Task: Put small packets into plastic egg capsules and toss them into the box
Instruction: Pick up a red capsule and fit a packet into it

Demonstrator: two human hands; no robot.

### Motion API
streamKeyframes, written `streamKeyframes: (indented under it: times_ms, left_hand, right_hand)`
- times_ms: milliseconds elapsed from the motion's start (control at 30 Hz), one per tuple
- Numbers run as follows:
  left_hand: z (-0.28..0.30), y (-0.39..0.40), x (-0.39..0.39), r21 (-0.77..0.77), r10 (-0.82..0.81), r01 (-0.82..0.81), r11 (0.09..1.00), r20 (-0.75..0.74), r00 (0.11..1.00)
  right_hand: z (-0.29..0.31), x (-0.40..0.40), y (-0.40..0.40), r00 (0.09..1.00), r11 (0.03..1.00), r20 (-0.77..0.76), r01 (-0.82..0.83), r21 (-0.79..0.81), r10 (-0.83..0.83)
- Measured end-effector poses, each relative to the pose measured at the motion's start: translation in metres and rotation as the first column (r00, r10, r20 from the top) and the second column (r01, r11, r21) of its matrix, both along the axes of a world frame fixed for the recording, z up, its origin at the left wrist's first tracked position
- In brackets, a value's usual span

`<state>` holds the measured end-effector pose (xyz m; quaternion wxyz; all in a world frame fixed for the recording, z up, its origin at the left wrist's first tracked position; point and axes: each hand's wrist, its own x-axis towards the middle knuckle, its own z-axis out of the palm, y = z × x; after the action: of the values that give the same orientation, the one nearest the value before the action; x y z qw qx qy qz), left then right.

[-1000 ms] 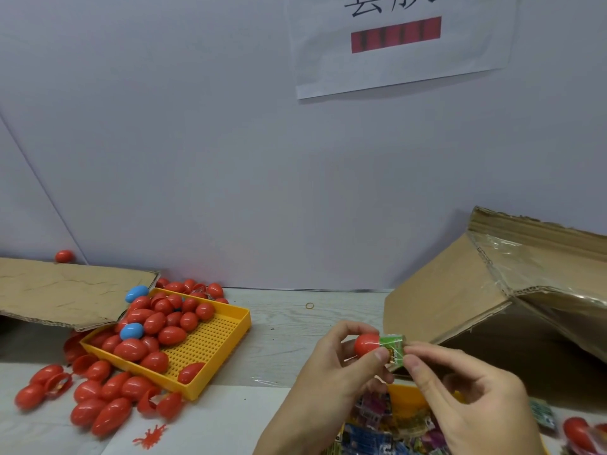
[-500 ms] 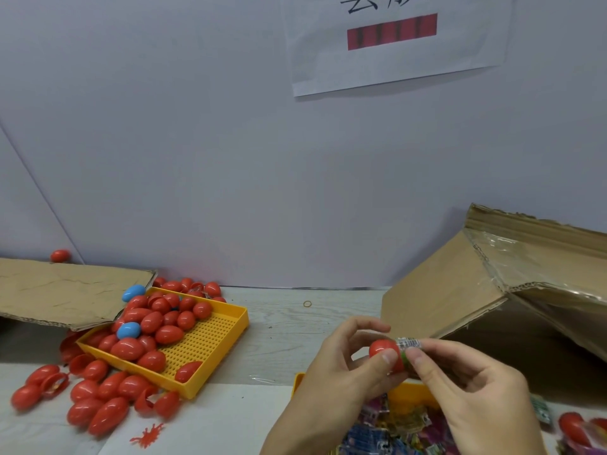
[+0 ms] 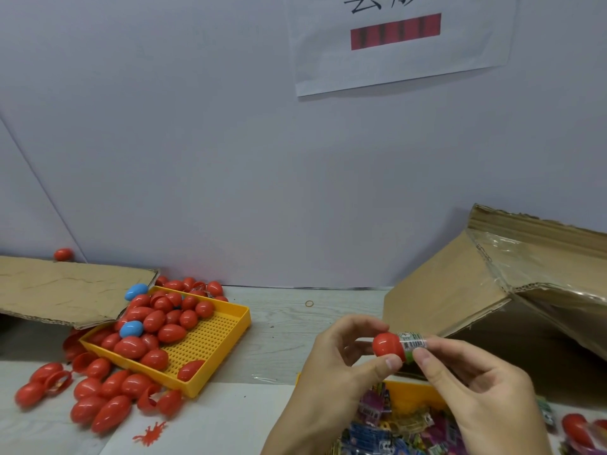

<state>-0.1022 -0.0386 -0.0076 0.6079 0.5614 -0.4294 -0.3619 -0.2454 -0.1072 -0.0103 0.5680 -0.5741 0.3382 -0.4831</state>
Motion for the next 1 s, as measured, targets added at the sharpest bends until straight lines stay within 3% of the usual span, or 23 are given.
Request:
streamKeyframes:
  times_ms: [600,1000]
  left_hand:
    - [0.003,0.001,0.002,0.074,-0.010,0.011,0.997,-0.023,1.000]
    - [0.005,0.001,-0.001,0.034,-0.054,0.055,0.998,-0.032,0.998]
  right_hand:
    - [-0.008,-0.003,-0.004,0.996,0.987,-0.066,-0.076,-0.144,0.067]
    - [-0.013,-0.002,-0.003,0.990,0.975,-0.133,-0.070,-0.211,0.042]
